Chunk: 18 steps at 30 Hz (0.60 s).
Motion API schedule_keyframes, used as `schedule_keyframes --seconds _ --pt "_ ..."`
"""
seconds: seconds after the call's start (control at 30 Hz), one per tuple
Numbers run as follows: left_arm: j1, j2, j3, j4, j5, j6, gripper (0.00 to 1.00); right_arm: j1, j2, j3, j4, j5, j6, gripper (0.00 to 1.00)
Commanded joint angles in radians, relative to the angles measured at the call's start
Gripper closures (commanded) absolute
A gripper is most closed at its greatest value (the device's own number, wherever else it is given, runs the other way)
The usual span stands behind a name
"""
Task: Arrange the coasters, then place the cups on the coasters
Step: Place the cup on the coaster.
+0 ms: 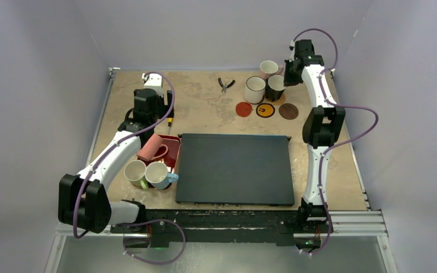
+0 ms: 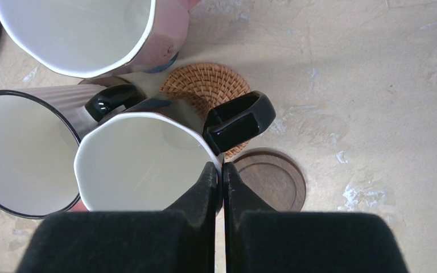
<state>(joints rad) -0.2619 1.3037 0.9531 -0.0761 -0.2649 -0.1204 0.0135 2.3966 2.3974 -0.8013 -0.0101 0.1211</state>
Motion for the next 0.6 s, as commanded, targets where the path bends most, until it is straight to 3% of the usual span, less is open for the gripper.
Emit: schedule_keyframes --seconds 0.0,0.57 --pt "0.007 0.005 0.020 0.019 0.012 -0.016 0.20 -0.008 -0.105 0.058 0.001 -0.022 -0.020 1.00" --pt "0.007 0.006 0.017 0.019 0.008 -0.015 0.20 -0.049 -0.097 0.068 -0.001 -0.003 -0.032 1.00"
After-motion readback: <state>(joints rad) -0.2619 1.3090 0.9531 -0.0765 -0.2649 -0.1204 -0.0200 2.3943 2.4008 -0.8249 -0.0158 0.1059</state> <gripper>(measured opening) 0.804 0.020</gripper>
